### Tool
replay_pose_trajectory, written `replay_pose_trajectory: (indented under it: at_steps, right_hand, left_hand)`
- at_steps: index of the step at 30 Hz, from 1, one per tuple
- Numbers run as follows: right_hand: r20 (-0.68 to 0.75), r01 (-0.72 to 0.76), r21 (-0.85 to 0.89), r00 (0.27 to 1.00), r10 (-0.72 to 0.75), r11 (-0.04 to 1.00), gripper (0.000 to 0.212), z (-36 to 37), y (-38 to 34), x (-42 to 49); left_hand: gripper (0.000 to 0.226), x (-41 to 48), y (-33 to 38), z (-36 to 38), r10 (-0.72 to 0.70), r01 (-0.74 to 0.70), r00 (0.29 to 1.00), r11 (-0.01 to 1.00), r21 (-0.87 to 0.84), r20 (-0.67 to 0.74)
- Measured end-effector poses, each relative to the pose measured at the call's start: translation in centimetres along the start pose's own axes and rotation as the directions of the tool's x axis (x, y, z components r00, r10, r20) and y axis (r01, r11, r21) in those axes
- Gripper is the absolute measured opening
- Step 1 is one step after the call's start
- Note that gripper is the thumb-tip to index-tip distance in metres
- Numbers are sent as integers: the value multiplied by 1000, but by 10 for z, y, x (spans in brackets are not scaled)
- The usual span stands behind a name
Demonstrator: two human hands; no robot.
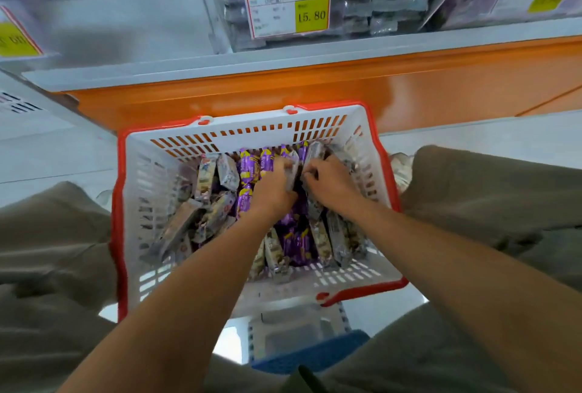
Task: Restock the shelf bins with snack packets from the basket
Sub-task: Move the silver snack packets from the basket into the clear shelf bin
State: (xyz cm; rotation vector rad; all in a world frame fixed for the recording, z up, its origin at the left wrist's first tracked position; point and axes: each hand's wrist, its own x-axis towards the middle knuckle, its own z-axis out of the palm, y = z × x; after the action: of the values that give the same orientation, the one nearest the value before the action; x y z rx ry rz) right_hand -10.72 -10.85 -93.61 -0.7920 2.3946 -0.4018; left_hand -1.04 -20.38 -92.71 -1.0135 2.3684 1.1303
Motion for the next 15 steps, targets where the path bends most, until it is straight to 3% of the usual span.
replay_pose_trajectory:
  at_steps: [3, 6, 9, 13, 15]
  right_hand:
    - [-39, -60, 11, 997, 60, 998, 20, 3, -2, 5]
    - [-28, -196, 45, 980, 197, 980, 52, 4, -10, 10]
    - [-9, -237, -38, 971, 237, 971, 67, 7, -18, 16]
    - [-39, -211, -50, 977, 210, 976, 67, 11, -19, 18]
    - [-65, -176, -52, 983, 173, 983, 61, 14, -18, 14]
  left_hand:
    - [45, 3, -10, -8, -123, 120, 992, 966, -229, 0]
    - [35, 1, -22, -16, -146, 153, 988, 909, -388, 49]
    - [30, -8, -27, -27, -142, 158, 987, 857, -490, 70]
    - [22, -12, -33, -34, -200, 207, 977, 779, -591, 79]
    - [28, -11, -37, -35, -236, 237, 968, 759, -607, 84]
